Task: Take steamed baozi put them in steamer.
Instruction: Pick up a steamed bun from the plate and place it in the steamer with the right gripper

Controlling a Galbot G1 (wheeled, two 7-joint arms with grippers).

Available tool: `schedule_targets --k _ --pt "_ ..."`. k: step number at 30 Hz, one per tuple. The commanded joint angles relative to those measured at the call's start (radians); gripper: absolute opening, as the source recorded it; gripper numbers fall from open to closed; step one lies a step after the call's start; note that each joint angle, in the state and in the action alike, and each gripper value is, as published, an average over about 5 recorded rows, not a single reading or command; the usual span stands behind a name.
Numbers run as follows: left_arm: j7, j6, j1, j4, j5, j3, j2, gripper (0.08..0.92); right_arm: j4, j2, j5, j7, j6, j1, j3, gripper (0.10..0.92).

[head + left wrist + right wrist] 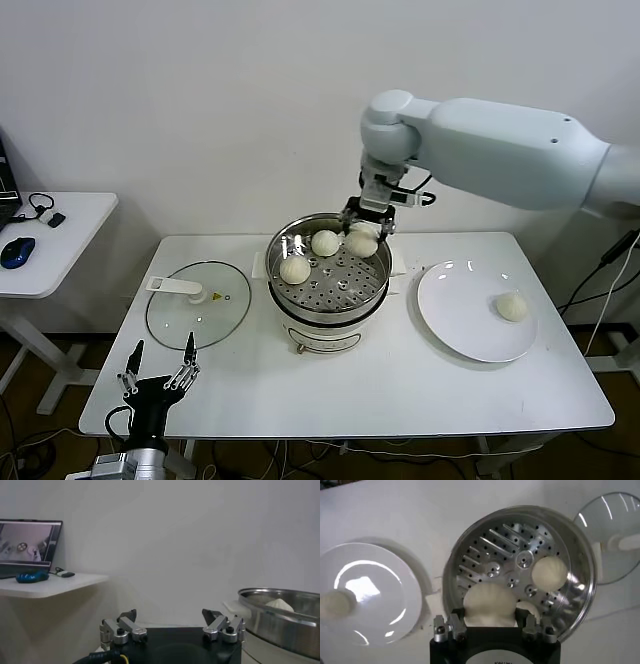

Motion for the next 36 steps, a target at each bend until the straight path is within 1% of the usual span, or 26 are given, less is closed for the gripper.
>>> schedule_targets --k 1,9,22,36 --pt "0.000 0.000 0.002 -0.002 0.001 0.000 0.000 0.823 -0.038 0.117 -0.114 0.006 0.055 -0.118 0.037 0.664" --pt "0.000 -0.004 0.010 0.001 0.000 -0.001 0.001 0.823 -0.036 0.119 -0.155 0.007 0.066 -0.168 0.045 0.694" --pt "-0.001 -0.003 0.012 0.000 -0.002 -0.003 -0.001 0.823 -0.030 0.131 -0.200 0.009 0.077 -0.233 0.065 0.695" --pt "-0.001 -0.003 0.014 0.002 -0.007 -0.006 0.001 0.823 -0.027 0.137 -0.193 0.010 0.073 -0.252 0.065 0.687"
